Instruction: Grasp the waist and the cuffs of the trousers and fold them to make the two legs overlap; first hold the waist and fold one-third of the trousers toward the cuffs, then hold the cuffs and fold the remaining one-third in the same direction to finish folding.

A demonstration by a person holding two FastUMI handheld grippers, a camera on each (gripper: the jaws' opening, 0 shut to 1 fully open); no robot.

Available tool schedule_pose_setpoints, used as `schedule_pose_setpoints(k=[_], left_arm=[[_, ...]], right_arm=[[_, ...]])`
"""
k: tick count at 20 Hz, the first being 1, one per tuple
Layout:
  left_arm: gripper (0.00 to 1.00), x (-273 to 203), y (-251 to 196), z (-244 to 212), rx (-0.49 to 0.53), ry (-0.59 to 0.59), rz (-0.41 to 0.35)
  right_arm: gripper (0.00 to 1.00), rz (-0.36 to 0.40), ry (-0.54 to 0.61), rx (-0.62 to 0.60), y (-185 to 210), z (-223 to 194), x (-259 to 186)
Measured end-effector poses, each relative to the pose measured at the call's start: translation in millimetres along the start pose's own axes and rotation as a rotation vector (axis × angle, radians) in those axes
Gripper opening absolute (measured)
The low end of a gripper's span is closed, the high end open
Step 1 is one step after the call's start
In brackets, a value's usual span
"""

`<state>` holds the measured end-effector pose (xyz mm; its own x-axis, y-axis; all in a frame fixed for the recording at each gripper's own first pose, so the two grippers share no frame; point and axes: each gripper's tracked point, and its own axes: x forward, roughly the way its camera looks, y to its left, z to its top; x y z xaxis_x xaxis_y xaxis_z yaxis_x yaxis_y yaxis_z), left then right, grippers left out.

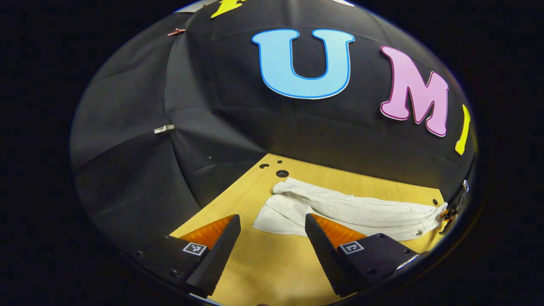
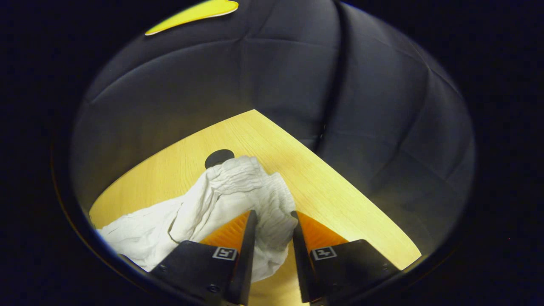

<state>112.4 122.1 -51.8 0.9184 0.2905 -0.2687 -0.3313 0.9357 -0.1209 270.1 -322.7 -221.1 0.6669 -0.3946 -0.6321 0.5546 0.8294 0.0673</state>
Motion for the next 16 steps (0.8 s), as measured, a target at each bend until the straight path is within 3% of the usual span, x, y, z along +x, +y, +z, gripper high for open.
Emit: schedule_pose_setpoints(k=[1,2,3,4,5,16], left_arm=[[0.97,-1.6,-2.2,-2.2,0.0,0.005,-0.004],[0.97,-3.9,-4.2,-4.3,0.0,0.008,-0.006],[0.97,-6.5,-6.9,-6.2,-0.002,0.01,-0.01],[0.98,-7.5,-9.5,-8.7,-0.005,0.015,-0.014],[0.97,-8.4,-12.3,-12.2,-0.006,0.022,-0.017],[0.97,-16.9,-36.8,-12.8,0.013,0.033,-0.114]], right_arm=[[0.34,0.007,-0.009,-0.006,3.5,0.8,0.1],[0.37,0.004,-0.012,-0.016,3.9,0.8,0.3],[0.29,0.006,-0.017,-0.022,4.4,0.0,2.9],[0.3,0.02,-0.018,-0.031,6.6,1.4,-1.7],[0.19,0.033,-0.023,-0.047,6.3,4.9,-7.0],[0.19,0.181,-0.199,-0.022,26.3,69.5,-75.0]])
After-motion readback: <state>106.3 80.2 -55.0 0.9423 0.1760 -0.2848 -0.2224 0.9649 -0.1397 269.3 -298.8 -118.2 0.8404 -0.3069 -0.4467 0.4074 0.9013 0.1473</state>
